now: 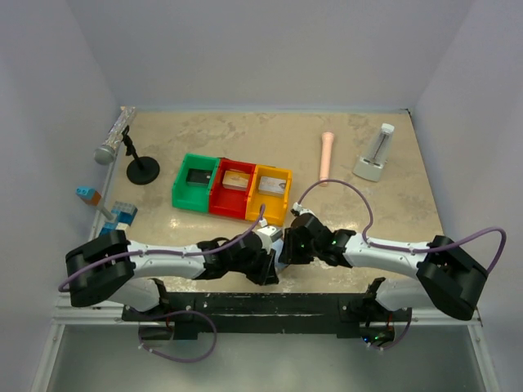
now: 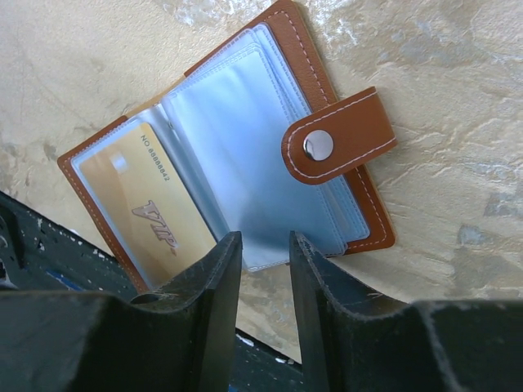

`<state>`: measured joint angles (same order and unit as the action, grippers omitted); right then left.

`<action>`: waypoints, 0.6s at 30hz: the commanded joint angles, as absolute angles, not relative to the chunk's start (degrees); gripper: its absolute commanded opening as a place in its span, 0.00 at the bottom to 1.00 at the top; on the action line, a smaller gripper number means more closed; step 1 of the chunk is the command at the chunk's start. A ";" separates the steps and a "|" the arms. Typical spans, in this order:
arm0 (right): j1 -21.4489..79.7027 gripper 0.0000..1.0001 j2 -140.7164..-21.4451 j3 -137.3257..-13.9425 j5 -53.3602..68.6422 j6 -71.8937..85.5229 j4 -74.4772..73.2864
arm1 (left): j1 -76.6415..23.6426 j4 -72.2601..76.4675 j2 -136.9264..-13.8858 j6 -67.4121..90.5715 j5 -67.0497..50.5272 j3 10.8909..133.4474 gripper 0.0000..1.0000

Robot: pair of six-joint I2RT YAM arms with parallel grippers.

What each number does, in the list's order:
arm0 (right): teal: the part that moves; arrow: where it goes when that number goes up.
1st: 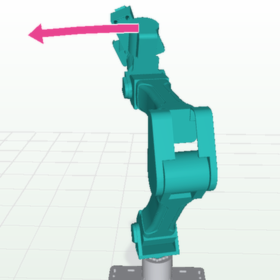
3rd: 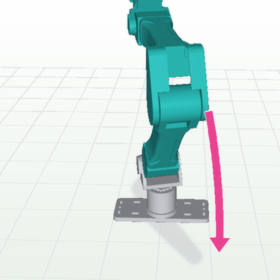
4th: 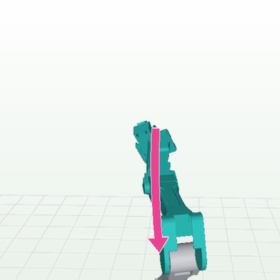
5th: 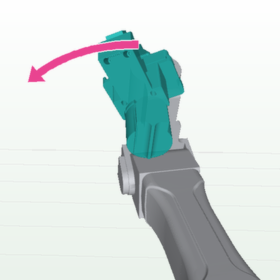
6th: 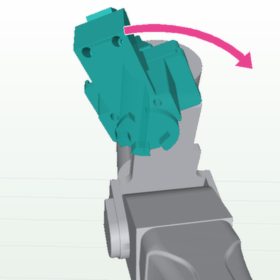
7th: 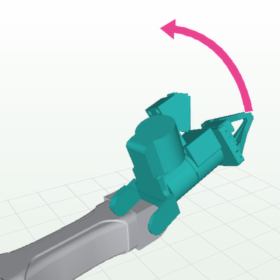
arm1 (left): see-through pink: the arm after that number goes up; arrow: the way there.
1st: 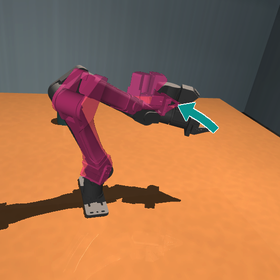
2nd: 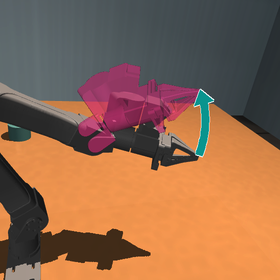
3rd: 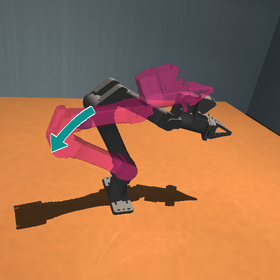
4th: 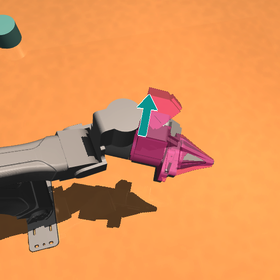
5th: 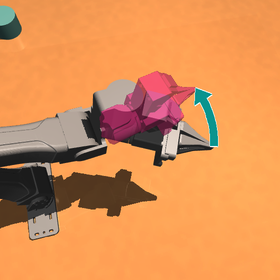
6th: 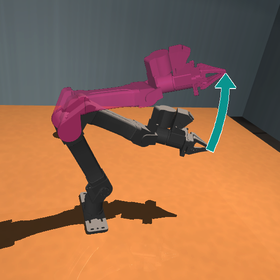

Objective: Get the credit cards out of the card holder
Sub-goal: Remove the credit card from the card holder.

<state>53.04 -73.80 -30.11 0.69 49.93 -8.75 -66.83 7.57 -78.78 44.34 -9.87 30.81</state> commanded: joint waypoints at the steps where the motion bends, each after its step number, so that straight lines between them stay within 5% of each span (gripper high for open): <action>1: 53.09 0.35 -74.97 -26.99 -2.03 49.66 -16.00 | -66.97 4.31 -81.21 43.77 -6.43 31.99 0.15; 18: 53.79 0.39 -67.06 -26.28 -1.58 49.13 -18.98 | -64.87 0.09 -75.59 46.58 4.92 27.51 0.11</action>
